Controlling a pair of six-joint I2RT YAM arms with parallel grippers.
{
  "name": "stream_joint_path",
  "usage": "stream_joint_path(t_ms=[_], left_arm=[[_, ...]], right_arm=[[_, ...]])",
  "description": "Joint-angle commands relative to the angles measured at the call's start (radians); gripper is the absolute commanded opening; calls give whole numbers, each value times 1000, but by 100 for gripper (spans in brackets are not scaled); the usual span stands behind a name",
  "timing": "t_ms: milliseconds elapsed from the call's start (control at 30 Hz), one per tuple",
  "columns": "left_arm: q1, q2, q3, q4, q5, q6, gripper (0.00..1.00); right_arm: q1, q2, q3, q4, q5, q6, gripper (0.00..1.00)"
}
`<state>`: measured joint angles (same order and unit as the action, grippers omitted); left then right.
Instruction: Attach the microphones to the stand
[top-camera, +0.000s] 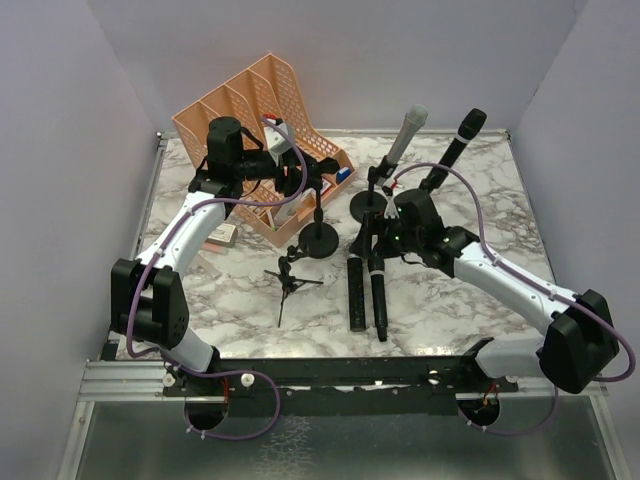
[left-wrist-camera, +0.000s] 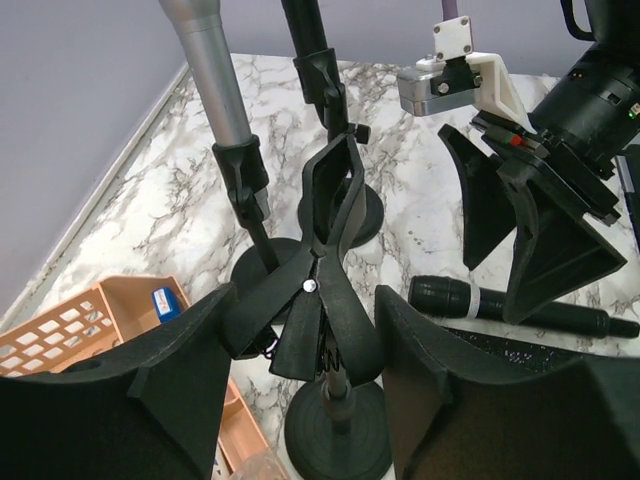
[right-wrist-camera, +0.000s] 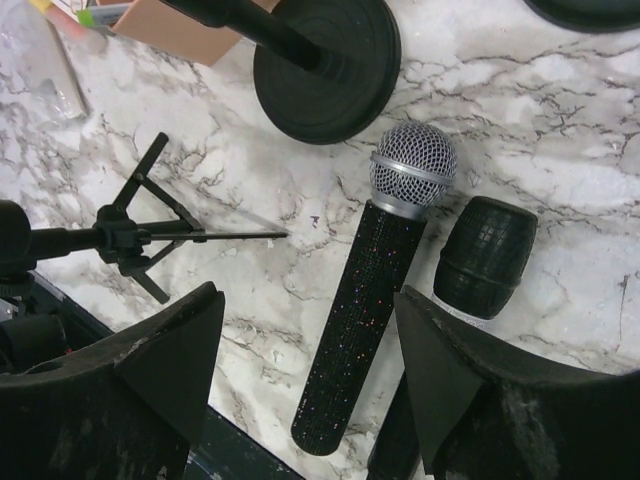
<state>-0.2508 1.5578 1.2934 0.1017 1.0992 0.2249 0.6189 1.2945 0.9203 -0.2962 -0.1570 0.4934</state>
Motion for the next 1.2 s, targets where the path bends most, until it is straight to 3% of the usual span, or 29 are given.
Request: stream_joint_path(t_ms=[0,133,167,467,733,1167], left_arm=[[-2,-24,-9,-24,-3,44,50],[-2,-30,-14,-64,-21,75,3],[-2,-33,-18,-65,-26,76,0],[-2,-41,-29,-46,-38,67,0],[-2,-42,-47,-8,-62,46,0],[-2,-38,-61,1,-53,40,0]], right_arm=[[16,16,42,-86,44,42,73],[42,40,69,-122,85,31,73],[49,48,74,-135,99,33,73],[137,134,113,-247,267,123,72],[211,255,154,-344,323,178,71],[212,415,122,-107,307,182,64]])
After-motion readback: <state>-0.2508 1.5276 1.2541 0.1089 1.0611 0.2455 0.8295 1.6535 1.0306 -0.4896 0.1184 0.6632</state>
